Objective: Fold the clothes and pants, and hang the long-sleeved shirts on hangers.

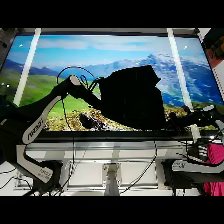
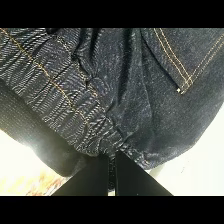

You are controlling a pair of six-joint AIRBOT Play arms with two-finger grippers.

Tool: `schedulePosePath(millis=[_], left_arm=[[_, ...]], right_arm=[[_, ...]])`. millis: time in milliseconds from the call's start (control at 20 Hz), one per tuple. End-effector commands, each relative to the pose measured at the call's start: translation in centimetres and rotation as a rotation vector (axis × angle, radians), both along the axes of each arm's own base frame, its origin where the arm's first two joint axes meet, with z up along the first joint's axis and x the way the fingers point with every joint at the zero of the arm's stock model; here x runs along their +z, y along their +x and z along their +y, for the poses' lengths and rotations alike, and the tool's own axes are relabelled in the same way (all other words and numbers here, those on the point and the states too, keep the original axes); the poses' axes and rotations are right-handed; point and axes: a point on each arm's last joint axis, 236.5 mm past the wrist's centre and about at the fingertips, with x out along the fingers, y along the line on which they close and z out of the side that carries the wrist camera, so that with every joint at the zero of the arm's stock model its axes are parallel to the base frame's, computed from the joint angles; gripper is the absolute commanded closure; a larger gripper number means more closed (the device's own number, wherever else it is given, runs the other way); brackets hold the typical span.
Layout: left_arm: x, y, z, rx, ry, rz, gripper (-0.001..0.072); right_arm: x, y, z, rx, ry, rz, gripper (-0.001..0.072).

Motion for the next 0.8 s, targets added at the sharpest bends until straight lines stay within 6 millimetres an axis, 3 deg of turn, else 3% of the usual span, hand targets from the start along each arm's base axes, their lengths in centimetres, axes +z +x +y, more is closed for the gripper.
schedulePosePath(millis=[0,150,250,400,500,650,750], left_arm=[[0.0,0.0,0.0,0.000,0.000,-0.001,0.0696],[0.0,0.0,0.0,0.001,0.000,-0.002,0.0696],[0.1,0.0,-0.1,0.002,-0.003,-0.001,0.0697],[1.2,0.2,-0.1,0.034,-0.005,0.000,0.0697],[3.8,0.5,-0.2,0.049,-0.023,-0.050,0.0697],[9.5,1.8,-0.2,0.108,-0.071,-0.192,0.0697],[12.5,2.4,-0.1,0.148,-0.098,-0.268,0.0697]], right_arm=[[-0.5,1.7,-0.3,-0.031,-0.016,-0.068,0.0703],[0.7,2.5,0.5,-0.027,0.028,-0.120,0.0706],[3.2,4.1,1.5,-0.040,0.076,-0.218,0.0706],[8.8,7.1,2.5,-0.120,0.122,-0.398,0.0706],[12.9,8.4,2.7,-0.135,0.114,-0.528,0.0705],[19.3,9.8,1.9,-0.103,0.011,-0.731,0.0706],[24.5,10.7,1.5,-0.086,-0.050,-0.872,0.0706]])
